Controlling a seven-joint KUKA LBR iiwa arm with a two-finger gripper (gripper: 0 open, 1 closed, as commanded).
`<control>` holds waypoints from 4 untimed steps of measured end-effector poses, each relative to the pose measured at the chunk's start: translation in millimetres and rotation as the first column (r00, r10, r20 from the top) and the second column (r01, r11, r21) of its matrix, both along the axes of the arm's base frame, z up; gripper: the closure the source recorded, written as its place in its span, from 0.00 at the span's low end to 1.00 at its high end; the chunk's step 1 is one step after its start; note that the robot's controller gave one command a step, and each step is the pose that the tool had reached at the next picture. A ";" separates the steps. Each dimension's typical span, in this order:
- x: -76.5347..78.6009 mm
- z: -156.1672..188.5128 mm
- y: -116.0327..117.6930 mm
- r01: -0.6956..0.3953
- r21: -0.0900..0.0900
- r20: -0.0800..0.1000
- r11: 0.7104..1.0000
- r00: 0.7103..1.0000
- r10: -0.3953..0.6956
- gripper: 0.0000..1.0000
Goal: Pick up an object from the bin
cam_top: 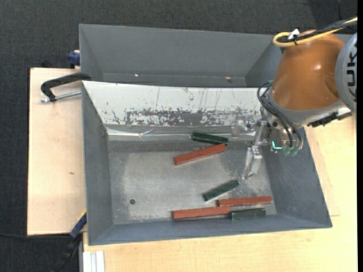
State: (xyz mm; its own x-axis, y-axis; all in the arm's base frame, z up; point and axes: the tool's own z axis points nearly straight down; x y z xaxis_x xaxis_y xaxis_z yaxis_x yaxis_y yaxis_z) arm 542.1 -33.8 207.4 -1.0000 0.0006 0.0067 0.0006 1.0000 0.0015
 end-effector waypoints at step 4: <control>-6.2 -136.7 -30.1 -0.169 -0.001 0.008 0.986 0.986 0.169 1.00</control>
Offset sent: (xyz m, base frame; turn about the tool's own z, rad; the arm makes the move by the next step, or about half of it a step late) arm -0.0106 -0.0466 -0.0989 0.0676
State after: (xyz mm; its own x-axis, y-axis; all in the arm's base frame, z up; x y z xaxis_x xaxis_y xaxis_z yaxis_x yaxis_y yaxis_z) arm 535.9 -63.9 70.7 -0.9856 -0.1688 -0.0014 -0.1688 0.9856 0.0008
